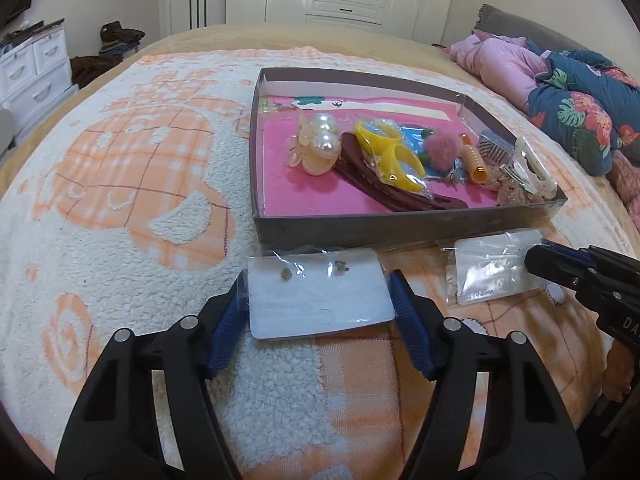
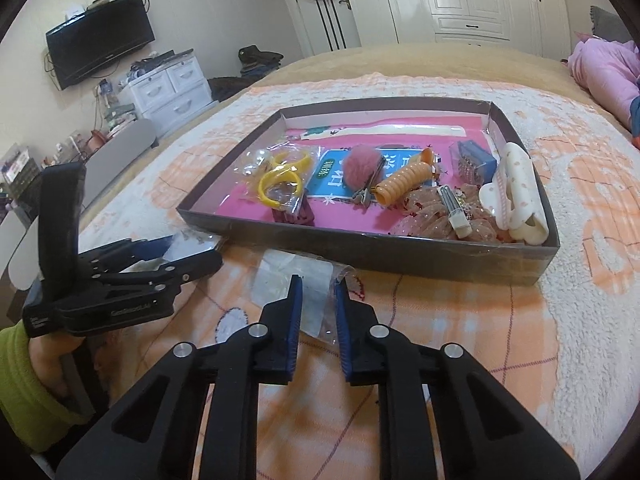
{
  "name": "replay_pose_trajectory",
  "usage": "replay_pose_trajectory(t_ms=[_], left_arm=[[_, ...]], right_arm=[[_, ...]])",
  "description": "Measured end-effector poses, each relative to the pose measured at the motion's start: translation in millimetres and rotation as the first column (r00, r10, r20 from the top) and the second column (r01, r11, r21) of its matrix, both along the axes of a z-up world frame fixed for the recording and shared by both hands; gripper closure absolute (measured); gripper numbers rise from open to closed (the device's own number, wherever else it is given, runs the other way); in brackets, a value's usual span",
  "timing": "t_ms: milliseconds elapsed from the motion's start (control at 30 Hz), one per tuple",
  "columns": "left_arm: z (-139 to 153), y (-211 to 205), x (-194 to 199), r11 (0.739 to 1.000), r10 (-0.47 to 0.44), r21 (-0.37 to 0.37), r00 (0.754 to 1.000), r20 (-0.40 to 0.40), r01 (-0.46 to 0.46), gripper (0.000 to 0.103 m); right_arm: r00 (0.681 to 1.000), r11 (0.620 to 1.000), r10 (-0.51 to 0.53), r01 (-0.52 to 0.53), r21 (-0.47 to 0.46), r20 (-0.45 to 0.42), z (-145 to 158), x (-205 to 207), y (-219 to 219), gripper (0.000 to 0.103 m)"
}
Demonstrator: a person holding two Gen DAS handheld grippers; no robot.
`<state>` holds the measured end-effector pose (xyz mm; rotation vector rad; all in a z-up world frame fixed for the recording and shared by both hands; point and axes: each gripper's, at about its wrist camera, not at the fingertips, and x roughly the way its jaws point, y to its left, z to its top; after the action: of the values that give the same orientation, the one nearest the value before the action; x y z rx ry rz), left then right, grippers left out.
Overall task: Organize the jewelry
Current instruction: 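Grasp the white earring card with the left tool while the right tool grasps the clear bag, then carry the earring card and clear bag over the tray with both tools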
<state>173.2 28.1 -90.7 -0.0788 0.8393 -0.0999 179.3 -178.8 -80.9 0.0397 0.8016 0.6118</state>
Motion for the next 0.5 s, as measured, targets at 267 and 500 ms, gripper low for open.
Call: replay_pose_trajectory(t_ms=[267,500], left_arm=[[11,-1,-13,0.999,-0.017,-0.041,1.000,0.024,0.018,0.045],[29,-11,-23,0.998,-0.038,-0.050,0.997,0.062,0.041,0.045]], right_arm=[[0.999,1.000,0.006,-0.007,0.028,0.036,14,-12,-8,0.093],[0.997,0.997,-0.003,-0.003,0.073,0.082,31,-23,-20,0.095]])
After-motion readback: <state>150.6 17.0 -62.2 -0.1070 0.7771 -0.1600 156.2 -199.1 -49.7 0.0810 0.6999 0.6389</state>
